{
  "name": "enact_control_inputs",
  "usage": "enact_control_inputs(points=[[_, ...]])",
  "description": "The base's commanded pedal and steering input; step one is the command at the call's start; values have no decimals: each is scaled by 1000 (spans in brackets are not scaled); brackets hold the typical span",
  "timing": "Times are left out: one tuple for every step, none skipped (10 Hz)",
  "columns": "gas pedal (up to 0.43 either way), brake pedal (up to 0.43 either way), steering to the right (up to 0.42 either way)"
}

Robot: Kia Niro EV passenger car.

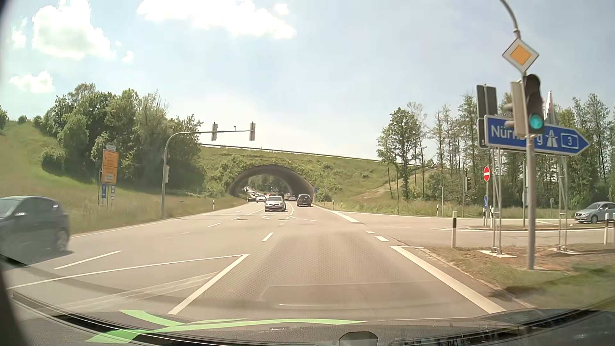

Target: Follow the waypoints while adhering to traffic rules and regulations

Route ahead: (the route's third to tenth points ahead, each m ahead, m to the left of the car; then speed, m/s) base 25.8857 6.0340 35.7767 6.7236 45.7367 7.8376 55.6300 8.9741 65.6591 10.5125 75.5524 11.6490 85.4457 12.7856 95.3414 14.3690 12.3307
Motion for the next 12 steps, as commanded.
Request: enact_control_inputs(points=[[350, 0, -17], [350, 0, -16], [350, 0, -16], [350, 0, -16], [350, 0, -16], [350, 0, -15], [350, 0, -15], [350, 0, -15], [350, 0, -15], [350, 0, -15], [350, 0, -15], [350, 0, -14]])
